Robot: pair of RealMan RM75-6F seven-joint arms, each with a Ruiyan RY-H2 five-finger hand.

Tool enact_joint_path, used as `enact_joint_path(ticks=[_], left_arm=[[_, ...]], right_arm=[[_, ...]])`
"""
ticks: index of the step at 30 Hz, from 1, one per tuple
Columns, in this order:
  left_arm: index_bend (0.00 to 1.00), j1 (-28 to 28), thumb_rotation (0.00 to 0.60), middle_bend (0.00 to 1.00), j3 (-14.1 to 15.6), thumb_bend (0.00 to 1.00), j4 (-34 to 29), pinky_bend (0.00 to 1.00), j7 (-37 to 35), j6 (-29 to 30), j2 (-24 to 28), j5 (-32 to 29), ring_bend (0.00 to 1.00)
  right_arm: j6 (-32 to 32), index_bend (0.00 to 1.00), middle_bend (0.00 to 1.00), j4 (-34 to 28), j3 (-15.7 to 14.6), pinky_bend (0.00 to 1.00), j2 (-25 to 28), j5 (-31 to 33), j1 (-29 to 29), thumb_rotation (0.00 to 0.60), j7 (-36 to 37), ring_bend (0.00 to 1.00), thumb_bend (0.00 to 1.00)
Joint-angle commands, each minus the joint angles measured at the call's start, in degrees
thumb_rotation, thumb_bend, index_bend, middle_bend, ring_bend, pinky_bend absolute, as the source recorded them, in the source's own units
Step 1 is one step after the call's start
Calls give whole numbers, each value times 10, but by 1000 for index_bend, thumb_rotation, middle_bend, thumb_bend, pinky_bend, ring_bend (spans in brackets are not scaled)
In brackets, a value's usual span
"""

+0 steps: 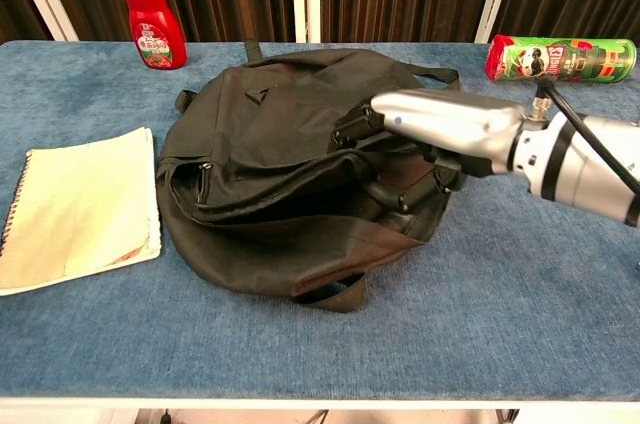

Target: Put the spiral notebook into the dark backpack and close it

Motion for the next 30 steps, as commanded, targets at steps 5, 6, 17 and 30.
enact_joint_path(ticks=[5,6,17,30], left_arm=[[304,-5,600,231,17,2,38,209,9,-12,-26,34,169],[304,-5,600,231,20,2,43,209,12,-13,-31,40,169],[303,0,600,231,43,8,139,212,52,-8,-104,93,169],[303,-28,600,231,22,16,295,222,13,-56,-184,54,169]], right_arm=[[-2,643,538,-1,59,32,-52,100,17,600,-4,245,477],[3,653,541,-3,68,32,-59,117,17,600,-5,248,477],[78,686,535,-27,158,33,-119,308,24,600,-65,250,477],[111,686,530,-35,178,27,-120,333,25,600,-66,250,477]])
